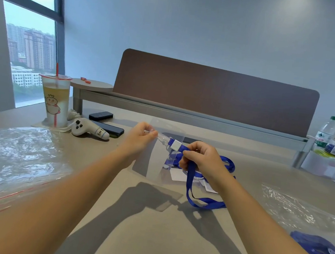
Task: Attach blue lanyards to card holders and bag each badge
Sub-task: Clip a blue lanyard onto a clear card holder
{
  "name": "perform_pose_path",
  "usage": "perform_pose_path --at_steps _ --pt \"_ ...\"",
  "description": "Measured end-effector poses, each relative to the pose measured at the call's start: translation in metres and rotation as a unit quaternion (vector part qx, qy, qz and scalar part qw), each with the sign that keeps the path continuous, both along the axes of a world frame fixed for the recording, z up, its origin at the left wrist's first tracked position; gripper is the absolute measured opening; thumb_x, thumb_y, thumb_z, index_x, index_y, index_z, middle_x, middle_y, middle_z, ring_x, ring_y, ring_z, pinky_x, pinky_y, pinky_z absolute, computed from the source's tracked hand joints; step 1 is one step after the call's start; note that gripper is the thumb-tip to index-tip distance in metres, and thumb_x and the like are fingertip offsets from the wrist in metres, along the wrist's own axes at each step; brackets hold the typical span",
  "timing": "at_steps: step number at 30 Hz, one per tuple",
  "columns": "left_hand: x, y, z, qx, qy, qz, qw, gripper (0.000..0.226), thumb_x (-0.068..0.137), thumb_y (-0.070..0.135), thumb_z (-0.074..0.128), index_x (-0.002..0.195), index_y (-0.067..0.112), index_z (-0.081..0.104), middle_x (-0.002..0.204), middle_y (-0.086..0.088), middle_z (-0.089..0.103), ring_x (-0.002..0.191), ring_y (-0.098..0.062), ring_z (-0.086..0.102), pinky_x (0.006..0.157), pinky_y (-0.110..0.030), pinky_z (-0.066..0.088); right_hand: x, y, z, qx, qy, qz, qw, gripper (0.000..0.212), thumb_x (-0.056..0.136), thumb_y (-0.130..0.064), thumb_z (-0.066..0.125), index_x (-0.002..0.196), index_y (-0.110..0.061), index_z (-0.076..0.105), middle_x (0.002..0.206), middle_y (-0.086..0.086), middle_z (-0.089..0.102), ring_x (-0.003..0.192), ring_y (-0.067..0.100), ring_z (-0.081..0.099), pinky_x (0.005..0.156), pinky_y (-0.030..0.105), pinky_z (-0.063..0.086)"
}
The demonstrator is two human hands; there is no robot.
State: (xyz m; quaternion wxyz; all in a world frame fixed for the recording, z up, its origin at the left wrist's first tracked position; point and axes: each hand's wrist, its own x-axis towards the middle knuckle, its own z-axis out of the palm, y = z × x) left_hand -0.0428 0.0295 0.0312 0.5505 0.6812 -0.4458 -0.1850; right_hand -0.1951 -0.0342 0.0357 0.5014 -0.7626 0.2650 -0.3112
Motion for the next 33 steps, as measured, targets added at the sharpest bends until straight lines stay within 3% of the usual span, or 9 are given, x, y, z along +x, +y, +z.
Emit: perform_pose_path --at_steps 4,8,13,18,25,29,33 --pt "0.001 0.006 -0.006 -0.008 -0.004 0.012 1.000 0.011 0.096 0.023 0.036 0.095 0.014 0.042 0.100 -0.007 0.045 0.073 -0.009 0.040 0.060 -0.020 0.036 0.001 0.002 -0.009 -0.023 0.002 -0.030 0.999 0.019 0.087 -0.011 0.054 0.070 -0.017 0.050 0.062 0.000 0.056 0.048 0.007 0.054 0.053 0.012 0.047" --pt "0.007 0.011 -0.008 -0.011 0.012 0.017 1.000 0.011 0.097 0.021 0.035 0.096 0.016 0.044 0.103 -0.006 0.047 0.091 -0.022 0.046 0.079 -0.032 0.041 0.002 -0.001 -0.008 -0.024 -0.025 -0.041 0.999 0.020 0.089 -0.013 0.052 0.068 -0.015 0.051 0.058 -0.001 0.050 0.053 0.009 0.045 0.047 0.009 0.043" --pt "0.014 0.016 -0.011 -0.015 0.035 0.021 0.999 0.015 0.096 0.023 0.036 0.089 0.021 0.049 0.102 -0.006 0.050 0.092 -0.024 0.049 0.079 -0.035 0.044 0.008 0.000 -0.010 -0.009 -0.001 -0.012 1.000 0.022 0.091 -0.006 0.046 0.071 -0.016 0.051 0.063 0.001 0.057 0.049 0.006 0.058 0.054 0.012 0.049" --pt "0.022 0.023 -0.011 -0.034 0.081 0.010 0.996 0.026 0.096 0.021 0.037 0.076 0.029 0.051 0.090 0.000 0.051 0.096 -0.025 0.046 0.095 -0.045 0.041 0.014 -0.001 -0.018 -0.001 0.041 0.022 0.999 0.023 0.090 0.000 0.044 0.078 -0.019 0.052 0.068 0.003 0.060 0.045 0.002 0.058 0.051 0.010 0.050" --pt "0.024 0.026 -0.012 0.003 0.032 -0.042 0.999 0.029 0.096 0.017 0.036 0.073 0.025 0.053 0.082 0.007 0.051 0.076 -0.010 0.044 0.083 -0.036 0.032 0.018 -0.006 -0.022 -0.047 0.089 0.019 0.995 0.009 0.087 -0.011 0.055 0.079 -0.014 0.059 0.064 0.000 0.054 0.053 0.009 0.045 0.047 0.011 0.041" --pt "0.023 0.026 -0.017 0.037 -0.014 -0.083 0.996 0.028 0.095 0.015 0.040 0.074 0.025 0.055 0.073 0.006 0.050 0.064 -0.009 0.038 0.066 -0.027 0.031 0.020 -0.007 -0.024 -0.044 0.105 0.014 0.993 0.012 0.083 -0.013 0.061 0.074 -0.019 0.056 0.071 -0.002 0.056 0.057 0.009 0.046 0.051 0.013 0.043" --pt "0.020 0.025 -0.019 0.076 -0.053 -0.109 0.990 0.023 0.095 0.016 0.040 0.079 0.024 0.055 0.089 0.002 0.054 0.071 -0.007 0.043 0.073 -0.028 0.033 0.020 -0.006 -0.024 -0.019 0.103 0.039 0.994 0.014 0.087 -0.007 0.053 0.080 -0.018 0.054 0.076 -0.003 0.056 0.061 0.007 0.050 0.050 0.006 0.045"
